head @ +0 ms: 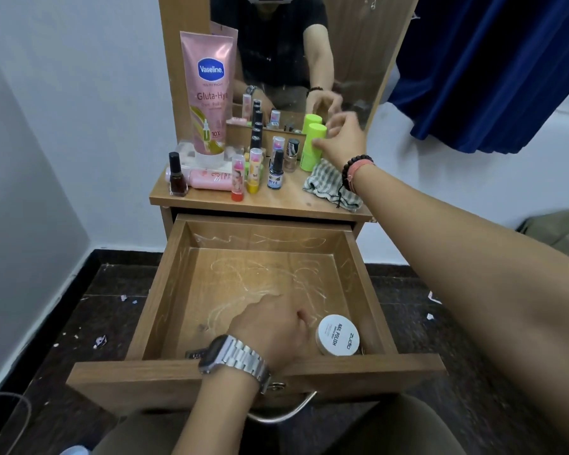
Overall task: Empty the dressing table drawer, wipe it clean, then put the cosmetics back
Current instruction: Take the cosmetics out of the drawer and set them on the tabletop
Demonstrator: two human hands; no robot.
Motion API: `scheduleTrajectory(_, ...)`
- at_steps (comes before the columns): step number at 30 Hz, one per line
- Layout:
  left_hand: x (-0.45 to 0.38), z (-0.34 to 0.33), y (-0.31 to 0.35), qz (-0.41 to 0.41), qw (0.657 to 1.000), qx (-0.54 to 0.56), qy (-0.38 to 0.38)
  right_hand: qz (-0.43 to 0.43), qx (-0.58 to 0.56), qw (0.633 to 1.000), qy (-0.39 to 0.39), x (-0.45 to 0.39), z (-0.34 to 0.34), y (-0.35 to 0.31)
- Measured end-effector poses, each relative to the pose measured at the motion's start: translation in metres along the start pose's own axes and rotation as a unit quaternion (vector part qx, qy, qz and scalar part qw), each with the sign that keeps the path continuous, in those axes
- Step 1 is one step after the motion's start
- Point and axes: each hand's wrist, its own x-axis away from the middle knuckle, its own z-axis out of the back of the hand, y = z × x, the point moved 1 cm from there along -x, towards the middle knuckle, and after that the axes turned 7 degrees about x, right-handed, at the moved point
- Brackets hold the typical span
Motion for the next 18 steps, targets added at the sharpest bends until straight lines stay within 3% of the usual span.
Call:
scheduleTrajectory(3, 0.002, 0.010, -0.007, 0.029, 0.993, -0.049, -0.107, 0.084, -0.085, 0.985, 0.125, 0.038, 0.030, -0.010)
scheduleTrajectory(5, 0.003, 0.014, -0.009, 0.050, 0.987, -0.051, -0.142, 0.168, -0.104, 0.975, 0.103, 0.077, 0.050, -0.013)
scheduleTrajectory(6, 0.004, 0.015, -0.009, 0.058, 0.986, -0.053, -0.150, 0.206, -0.085, 0.974, 0.048, 0.097, 0.057, -0.012)
scheduleTrajectory(8, 0.004, 0.017, -0.011, 0.074, 0.985, -0.054, -0.147, 0.257, 0.013, 0.955, -0.148, 0.135, 0.067, -0.007)
scheduleTrajectory(10, 0.007, 0.024, -0.017, 0.097, 0.984, -0.058, -0.138, 0.287, 0.155, 0.874, -0.360, 0.165, 0.069, 0.003)
scheduleTrajectory(12, 0.010, 0.034, -0.026, 0.118, 0.980, -0.077, -0.137, 0.268, 0.260, 0.784, -0.496, 0.185, 0.064, 0.018)
scheduleTrajectory(15, 0.016, 0.042, -0.037, 0.141, 0.978, -0.072, -0.138, 0.199, 0.326, 0.689, -0.615, 0.207, 0.058, 0.032)
scheduleTrajectory(18, 0.017, 0.042, -0.040, 0.150, 0.976, -0.083, -0.137, 0.179, 0.363, 0.657, -0.636, 0.214, 0.052, 0.033)
